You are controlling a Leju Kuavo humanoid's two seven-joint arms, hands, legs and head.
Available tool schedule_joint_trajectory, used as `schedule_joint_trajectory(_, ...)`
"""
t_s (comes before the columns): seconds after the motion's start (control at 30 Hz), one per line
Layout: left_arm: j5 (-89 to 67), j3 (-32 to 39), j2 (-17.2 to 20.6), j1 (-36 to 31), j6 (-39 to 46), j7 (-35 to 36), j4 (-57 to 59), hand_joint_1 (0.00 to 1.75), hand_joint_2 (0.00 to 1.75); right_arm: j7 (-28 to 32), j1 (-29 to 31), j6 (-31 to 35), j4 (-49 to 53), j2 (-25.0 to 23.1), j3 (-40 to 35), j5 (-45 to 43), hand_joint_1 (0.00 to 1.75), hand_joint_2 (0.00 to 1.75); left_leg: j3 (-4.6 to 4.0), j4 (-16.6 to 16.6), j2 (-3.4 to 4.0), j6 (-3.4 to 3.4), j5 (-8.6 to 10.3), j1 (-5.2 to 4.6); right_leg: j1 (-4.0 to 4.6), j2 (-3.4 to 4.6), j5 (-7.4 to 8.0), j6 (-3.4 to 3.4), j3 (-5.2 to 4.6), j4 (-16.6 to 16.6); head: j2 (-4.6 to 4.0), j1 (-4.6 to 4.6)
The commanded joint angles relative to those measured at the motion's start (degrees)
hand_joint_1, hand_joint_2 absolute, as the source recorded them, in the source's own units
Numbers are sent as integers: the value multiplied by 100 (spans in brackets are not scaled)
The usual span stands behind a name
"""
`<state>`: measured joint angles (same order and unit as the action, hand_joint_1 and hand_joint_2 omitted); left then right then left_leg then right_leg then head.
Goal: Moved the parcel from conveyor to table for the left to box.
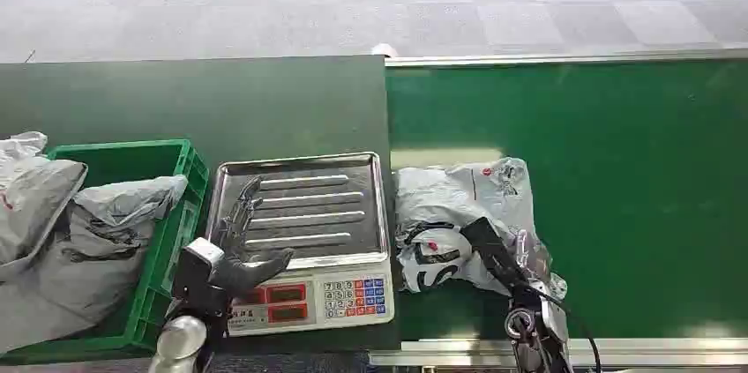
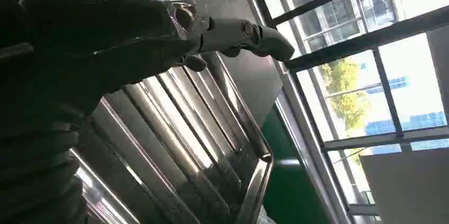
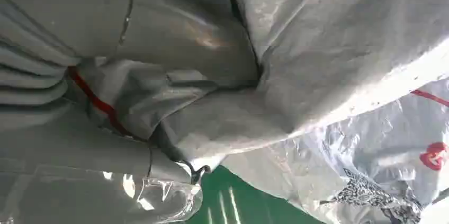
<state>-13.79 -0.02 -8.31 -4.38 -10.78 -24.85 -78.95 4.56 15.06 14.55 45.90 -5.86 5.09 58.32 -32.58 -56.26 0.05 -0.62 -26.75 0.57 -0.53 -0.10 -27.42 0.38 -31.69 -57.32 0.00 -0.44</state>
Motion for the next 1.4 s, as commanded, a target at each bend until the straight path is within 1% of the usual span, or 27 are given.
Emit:
schedule_joint_trajectory(0.03, 37, -54, 66, -31, -10, -28, 123, 0, 175, 519, -160, 728, 843, -166, 484, -513, 175, 0, 0, 5, -2, 2, 1, -2, -1, -1, 0, -2, -1, 3, 0, 0)
schedule_joint_trajectory(0.1, 53, -103, 68, -68, -22, -68, 166, 0, 175, 758, -261, 981, 1175, -217, 652, -814, 175, 0, -4, 2, -2, 2, 0, -2, -1, -1, -1, -1, -4, 1, 0, 0)
schedule_joint_trajectory(0.13, 57, -129, 67, -97, -17, -89, 208, 0, 175, 974, -325, 1122, 1355, -250, 737, -1058, 175, 0, -6, 1, -3, 2, 1, -2, -2, -2, -1, -1, -6, -1, 0, 2)
schedule_joint_trajectory(0.23, 96, -189, 73, -158, 21, -176, 312, 0, 175, 1629, -506, 1266, 1887, -355, 980, -2110, 175, 0, -5, 5, -8, 2, 3, -2, -2, -8, -1, -2, -5, 3, 0, 2)
schedule_joint_trajectory(0.27, 104, -201, 75, -170, 30, -196, 338, 0, 175, 1784, -543, 1171, 2027, -395, 1058, -2470, 175, 0, -7, 3, -13, 1, 3, -2, -2, -12, -2, -2, -5, 1, 0, 2)
schedule_joint_trajectory(0.3, 111, -213, 79, -181, 39, -214, 362, 0, 175, 1865, -581, 1149, 2109, -393, 1088, -2649, 175, 0, -6, 6, -16, 2, 4, -2, -1, -15, -1, -3, -4, 5, 0, 2)
schedule_joint_trajectory(0.33, 116, -235, 85, -196, 51, -232, 390, 0, 175, 1971, -627, 1296, 2233, -397, 1117, -2687, 175, 0, -9, 3, -14, 1, 3, -4, -4, -13, -2, -2, -9, 0, 0, 0)
schedule_joint_trajectory(0.53, 120, -290, 49, -339, 109, -268, 490, 0, 175, 2748, -728, 1636, 2795, -536, 1442, -4048, 175, 0, -8, 4, -12, 2, 4, -2, -2, -11, -1, -2, -8, 3, 0, 0)
schedule_joint_trajectory(0.63, 106, -345, 62, -492, 197, -362, 613, 0, 175, 3005, -805, 1770, 3111, -558, 1522, -4509, 175, 0, -10, 4, -22, 2, 5, -2, -2, -21, -2, -1, -6, 3, 0, 2)
schedule_joint_trajectory(0.7, 73, -349, 71, -500, 362, -441, 602, 0, 175, 3044, -857, 1731, 3191, -485, 1341, -4510, 175, 0, -11, 2, -18, 2, 5, -3, -2, -18, -1, -2, -11, 1, 0, 0)
schedule_joint_trajectory(0.73, 128, -311, 76, -451, 426, -486, 522, 0, 175, 3034, -859, 1676, 3175, -406, 1100, -4205, 175, 0, -8, 3, -15, 1, 3, -2, -2, -14, -2, -1, -8, 2, 0, 2)
schedule_joint_trajectory(0.83, 169, -287, 88, -399, 452, -515, 441, 0, 175, 3034, -836, 1736, 3208, -443, 987, -4077, 175, 0, -6, 3, 12, 1, -1, -1, -1, 12, 3, -2, -12, 1, 0, 0)
schedule_joint_trajectory(0.9, 363, -175, 30, -347, 523, -628, 310, 0, 175, 3056, -843, 1730, 3267, -381, 742, -3861, 175, 0, -5, 5, 6, 1, 2, 0, 1, 6, 3, -3, -9, 4, 0, 0)
schedule_joint_trajectory(0.97, 534, -117, 29, -290, 674, -820, 159, 0, 175, 2993, -839, 1712, 3396, -310, 408, -3463, 175, 0, -8, 2, 2, 1, 2, -1, 0, 4, 2, -3, -12, 2, 0, 2)
schedule_joint_trajectory(1.03, 804, 1, 11, -184, 785, -972, -48, 0, 175, 2868, -819, 1701, 3538, -220, 55, -2944, 175, 0, -7, 2, 18, 1, -2, -1, 0, 20, 4, -3, -15, 2, 0, 0)
schedule_joint_trajectory(1.17, 806, -4, 29, -164, 787, -971, -89, 0, 175, 2823, -808, 1705, 3565, -237, 34, -2897, 175, 0, -4, 4, 18, 2, -2, 0, 1, 19, 3, -2, -10, 4, 0, 0)
schedule_joint_trajectory(1.27, 806, -4, 29, -164, 787, -971, -89, 0, 175, 2823, -808, 1705, 3565, -237, 34, -2897, 175, 0, -4, 5, 0, 3, 1, 0, 0, 0, 2, -1, -4, 6, 0, 2)
schedule_joint_trajectory(1.37, 806, -4, 29, -164, 787, -971, -89, 0, 175, 2823, -808, 1705, 3565, -237, 34, -2897, 175, 0, -6, 2, 5, 2, -2, 0, 0, 5, 1, 0, -7, 1, 0, 0)
schedule_joint_trajectory(1.4, 738, 76, -31, -130, 1085, -1109, -163, 0, 175, 2887, -809, 1673, 3586, -156, -77, -2767, 168, 0, -4, 6, 9, 3, 0, 0, 1, 9, 4, -1, -6, 7, 0, 0)
